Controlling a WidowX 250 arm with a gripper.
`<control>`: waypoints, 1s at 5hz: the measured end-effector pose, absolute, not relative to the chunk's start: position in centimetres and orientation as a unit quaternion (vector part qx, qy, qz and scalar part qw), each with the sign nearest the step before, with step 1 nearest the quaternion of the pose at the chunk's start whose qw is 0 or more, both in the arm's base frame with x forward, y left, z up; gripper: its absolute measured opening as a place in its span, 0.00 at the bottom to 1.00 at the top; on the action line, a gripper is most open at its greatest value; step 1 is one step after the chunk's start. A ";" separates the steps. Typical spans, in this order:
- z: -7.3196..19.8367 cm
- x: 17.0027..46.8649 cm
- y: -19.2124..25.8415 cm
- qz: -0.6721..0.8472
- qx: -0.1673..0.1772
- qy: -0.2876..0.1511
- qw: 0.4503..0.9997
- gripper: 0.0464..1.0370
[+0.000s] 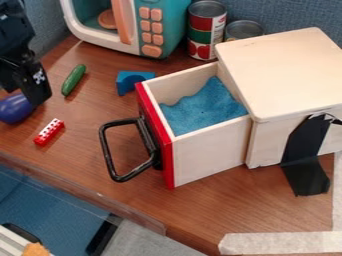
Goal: Closed the drawer
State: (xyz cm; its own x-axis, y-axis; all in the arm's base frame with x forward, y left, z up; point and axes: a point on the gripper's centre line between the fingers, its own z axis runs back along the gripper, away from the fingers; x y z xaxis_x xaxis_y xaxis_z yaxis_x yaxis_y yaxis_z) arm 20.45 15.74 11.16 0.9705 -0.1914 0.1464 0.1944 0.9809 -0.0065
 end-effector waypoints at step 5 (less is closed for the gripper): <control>6.3 18.1 11.0 -0.364 0.025 -0.053 0.930 0.96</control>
State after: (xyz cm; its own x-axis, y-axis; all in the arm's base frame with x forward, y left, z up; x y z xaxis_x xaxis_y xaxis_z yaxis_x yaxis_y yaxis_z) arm 18.11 11.00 6.27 0.7302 -0.6786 0.0796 0.6733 0.7345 0.0845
